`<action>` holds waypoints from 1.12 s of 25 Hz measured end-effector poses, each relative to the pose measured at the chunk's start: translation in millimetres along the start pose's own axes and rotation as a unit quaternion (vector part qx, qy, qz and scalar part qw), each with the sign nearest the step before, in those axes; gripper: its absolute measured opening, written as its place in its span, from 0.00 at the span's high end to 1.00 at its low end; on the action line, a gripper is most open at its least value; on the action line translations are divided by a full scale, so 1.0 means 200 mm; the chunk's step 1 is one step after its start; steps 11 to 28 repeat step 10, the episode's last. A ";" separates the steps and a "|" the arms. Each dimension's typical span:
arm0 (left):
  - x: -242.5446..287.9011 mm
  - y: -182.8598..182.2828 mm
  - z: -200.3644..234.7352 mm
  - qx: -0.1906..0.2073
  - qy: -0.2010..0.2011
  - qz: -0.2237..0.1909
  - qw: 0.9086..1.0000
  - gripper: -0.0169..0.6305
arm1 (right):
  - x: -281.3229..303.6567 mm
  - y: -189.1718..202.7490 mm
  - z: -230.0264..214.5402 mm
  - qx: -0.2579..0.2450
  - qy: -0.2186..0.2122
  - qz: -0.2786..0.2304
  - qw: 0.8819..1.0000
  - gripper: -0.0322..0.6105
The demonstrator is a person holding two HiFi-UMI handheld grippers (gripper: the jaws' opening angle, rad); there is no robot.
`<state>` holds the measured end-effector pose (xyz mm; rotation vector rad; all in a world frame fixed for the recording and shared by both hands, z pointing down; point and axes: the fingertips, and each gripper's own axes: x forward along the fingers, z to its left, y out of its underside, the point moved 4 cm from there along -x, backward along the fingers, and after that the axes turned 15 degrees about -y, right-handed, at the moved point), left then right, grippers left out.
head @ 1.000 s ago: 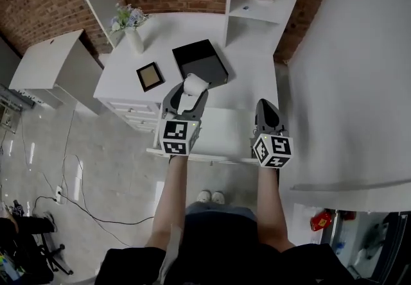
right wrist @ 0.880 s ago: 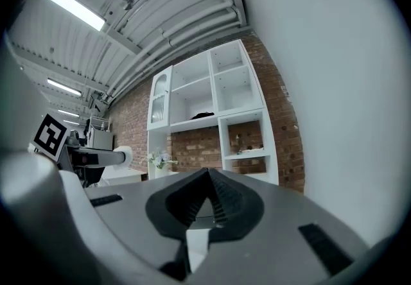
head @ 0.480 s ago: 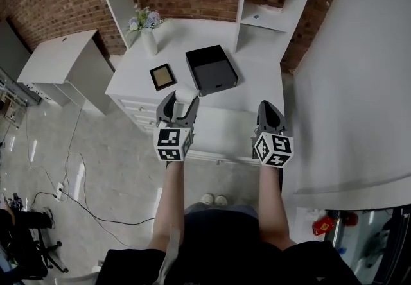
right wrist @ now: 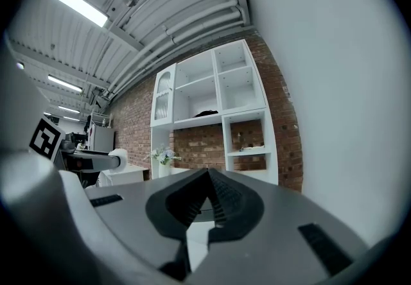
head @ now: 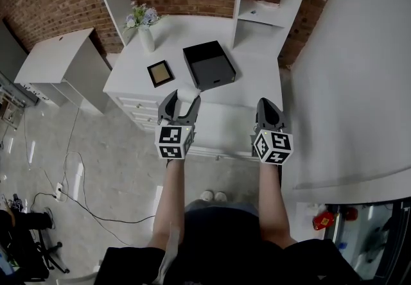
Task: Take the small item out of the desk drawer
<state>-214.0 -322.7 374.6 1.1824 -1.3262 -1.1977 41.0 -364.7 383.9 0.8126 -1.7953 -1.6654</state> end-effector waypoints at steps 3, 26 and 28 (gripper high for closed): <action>0.00 0.01 -0.01 0.002 0.001 0.001 1.000 0.56 | 0.00 0.01 0.00 0.000 0.000 0.001 1.000 0.95; -0.01 0.02 -0.01 0.000 0.001 0.006 1.000 0.56 | 0.00 0.01 0.00 0.001 -0.002 0.001 1.000 0.95; -0.01 0.02 -0.01 0.000 0.001 0.006 1.000 0.56 | 0.00 0.01 0.00 0.001 -0.002 0.001 1.000 0.95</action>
